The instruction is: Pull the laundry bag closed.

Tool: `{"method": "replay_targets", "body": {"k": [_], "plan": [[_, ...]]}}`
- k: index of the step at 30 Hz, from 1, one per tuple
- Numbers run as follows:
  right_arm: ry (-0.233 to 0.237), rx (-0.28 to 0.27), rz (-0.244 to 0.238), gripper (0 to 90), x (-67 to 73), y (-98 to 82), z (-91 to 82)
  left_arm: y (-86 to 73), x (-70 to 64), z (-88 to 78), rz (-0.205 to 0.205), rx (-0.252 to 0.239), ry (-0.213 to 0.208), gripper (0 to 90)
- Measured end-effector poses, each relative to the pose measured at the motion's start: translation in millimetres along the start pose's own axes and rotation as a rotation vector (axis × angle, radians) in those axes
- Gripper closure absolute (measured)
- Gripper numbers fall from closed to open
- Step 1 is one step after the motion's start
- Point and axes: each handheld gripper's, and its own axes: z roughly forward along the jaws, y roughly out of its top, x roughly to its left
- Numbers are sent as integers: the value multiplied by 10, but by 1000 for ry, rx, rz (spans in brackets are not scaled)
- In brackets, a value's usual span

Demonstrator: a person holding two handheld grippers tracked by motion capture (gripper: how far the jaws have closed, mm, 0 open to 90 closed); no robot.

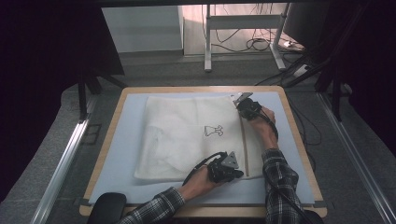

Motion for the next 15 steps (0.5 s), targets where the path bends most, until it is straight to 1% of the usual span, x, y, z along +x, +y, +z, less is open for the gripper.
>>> {"method": "replay_targets", "body": {"k": [2, 8, 15], "plan": [[-1, -1, 1, 837, -5, 2, 8, 0, 1, 0, -1, 0, -1, 900], [9, -8, 43, 833, -38, 11, 52, -1, 5, 2, -8, -3, -4, 900], [12, -8, 71, 837, -70, 26, 76, -1, 8, 3, -11, -3, -6, 900]]}}
